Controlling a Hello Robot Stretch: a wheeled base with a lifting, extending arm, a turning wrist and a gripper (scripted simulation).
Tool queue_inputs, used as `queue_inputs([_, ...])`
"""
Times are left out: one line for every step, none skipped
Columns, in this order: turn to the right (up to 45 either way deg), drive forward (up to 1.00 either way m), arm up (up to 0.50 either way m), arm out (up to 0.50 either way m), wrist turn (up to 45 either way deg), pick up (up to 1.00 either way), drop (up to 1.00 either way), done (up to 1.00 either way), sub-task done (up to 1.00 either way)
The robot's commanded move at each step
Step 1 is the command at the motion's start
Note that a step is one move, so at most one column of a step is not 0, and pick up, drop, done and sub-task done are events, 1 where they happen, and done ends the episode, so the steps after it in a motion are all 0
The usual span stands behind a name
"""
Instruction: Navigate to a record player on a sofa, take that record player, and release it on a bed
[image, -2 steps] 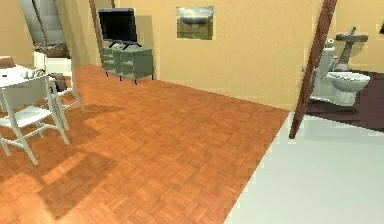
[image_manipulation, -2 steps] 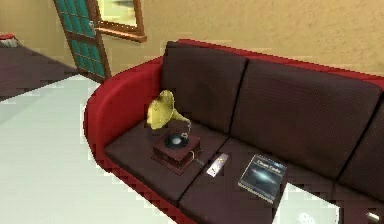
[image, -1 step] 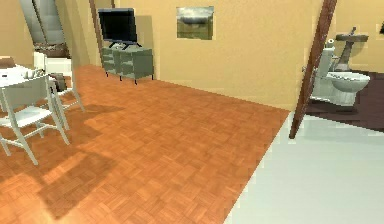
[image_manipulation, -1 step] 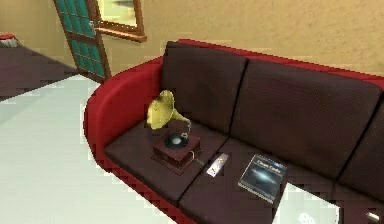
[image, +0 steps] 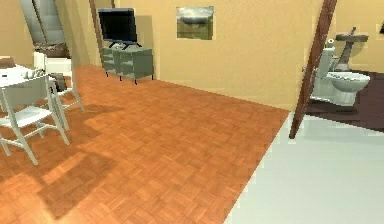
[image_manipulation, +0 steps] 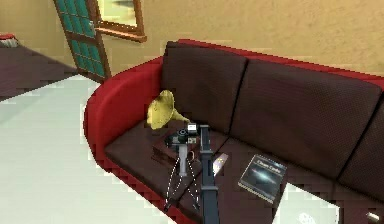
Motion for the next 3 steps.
queue_inputs([0.0, 0.00, 0.00, 0.00, 45.0, 0.00, 0.00, 0.00, 0.00])
queue_inputs([0.0, 0.00, 0.00, 0.00, 45.0, 0.00, 0.00, 0.00, 0.00])
queue_inputs([0.0, 0.00, 0.00, 0.00, 45.0, 0.00, 0.00, 0.00, 0.00])
